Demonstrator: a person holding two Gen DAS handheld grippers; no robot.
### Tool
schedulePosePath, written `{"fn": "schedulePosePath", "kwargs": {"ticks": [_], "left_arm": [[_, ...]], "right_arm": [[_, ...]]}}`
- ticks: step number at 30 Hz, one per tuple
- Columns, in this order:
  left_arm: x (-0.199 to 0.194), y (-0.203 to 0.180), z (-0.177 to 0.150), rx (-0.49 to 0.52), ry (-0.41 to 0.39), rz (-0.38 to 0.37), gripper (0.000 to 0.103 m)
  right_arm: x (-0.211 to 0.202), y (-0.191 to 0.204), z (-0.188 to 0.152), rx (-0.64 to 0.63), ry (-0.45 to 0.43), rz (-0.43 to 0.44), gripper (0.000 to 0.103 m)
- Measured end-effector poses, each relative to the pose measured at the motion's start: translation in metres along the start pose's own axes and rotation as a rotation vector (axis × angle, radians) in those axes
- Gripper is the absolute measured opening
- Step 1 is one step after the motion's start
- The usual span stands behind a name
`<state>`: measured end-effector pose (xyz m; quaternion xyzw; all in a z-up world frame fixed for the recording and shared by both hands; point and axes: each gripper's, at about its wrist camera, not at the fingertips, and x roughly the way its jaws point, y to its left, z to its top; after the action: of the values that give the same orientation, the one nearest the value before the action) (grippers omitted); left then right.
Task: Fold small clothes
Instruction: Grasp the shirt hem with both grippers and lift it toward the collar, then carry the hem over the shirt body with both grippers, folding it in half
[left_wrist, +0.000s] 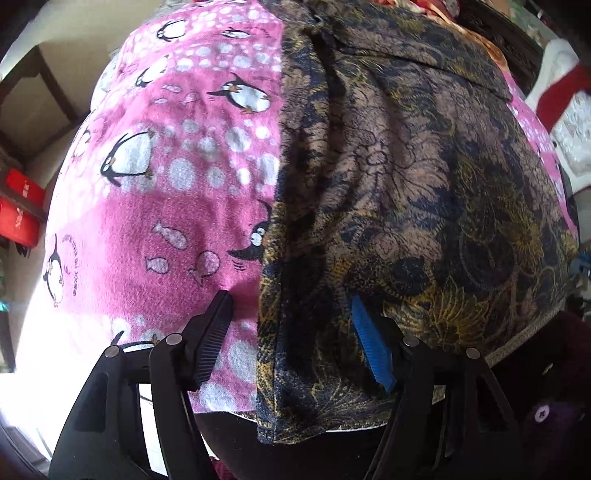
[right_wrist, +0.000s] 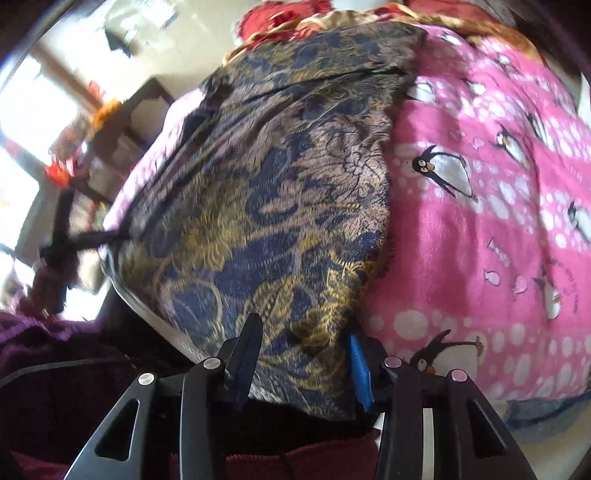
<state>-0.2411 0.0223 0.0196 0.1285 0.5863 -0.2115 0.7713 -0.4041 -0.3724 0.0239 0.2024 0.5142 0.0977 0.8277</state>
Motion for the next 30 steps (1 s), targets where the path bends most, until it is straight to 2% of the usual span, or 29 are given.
{"fn": "schedulePosePath", "kwargs": {"ticks": [3,4,5,6,7,8,9,13,20,24,30], "left_arm": [[0.003,-0.005,-0.002,0.03,0.015,-0.013,0.066],[0.003,-0.007,-0.002,0.042,0.019,-0.011,0.066],[0.003,-0.008,-0.001,0.054,0.022,-0.013,0.063],[0.003,-0.01,0.0,0.061,0.029,-0.026,0.047],[0.001,-0.01,0.002,0.061,0.034,-0.04,0.036],[-0.001,-0.009,0.004,0.053,0.039,-0.063,0.015],[-0.002,-0.008,0.006,0.039,0.041,-0.093,0.009],[-0.016,-0.007,0.019,0.021,-0.013,-0.135,0.006],[-0.053,0.009,0.056,-0.066,-0.184,-0.192,0.006],[-0.067,0.025,0.091,-0.136,-0.262,-0.218,0.006],[-0.074,0.029,0.151,-0.156,-0.361,-0.215,0.006]], "right_arm": [[0.002,-0.005,0.002,0.055,-0.015,0.045,0.041],[0.004,-0.006,0.002,0.065,-0.022,0.057,0.029],[0.004,-0.005,0.001,0.065,-0.026,0.05,0.011],[0.003,-0.005,0.002,0.065,-0.033,0.021,0.007],[0.0,-0.005,0.004,0.071,-0.045,0.013,0.007],[-0.005,-0.005,0.005,0.078,-0.063,0.022,0.006],[-0.012,-0.005,0.007,0.081,-0.086,0.034,0.006],[-0.038,-0.004,0.018,0.089,-0.178,0.094,0.006],[-0.067,-0.007,0.046,0.135,-0.302,0.164,0.005],[-0.078,-0.021,0.073,0.171,-0.376,0.158,0.005],[-0.094,-0.055,0.125,0.228,-0.499,0.132,0.003]]}}
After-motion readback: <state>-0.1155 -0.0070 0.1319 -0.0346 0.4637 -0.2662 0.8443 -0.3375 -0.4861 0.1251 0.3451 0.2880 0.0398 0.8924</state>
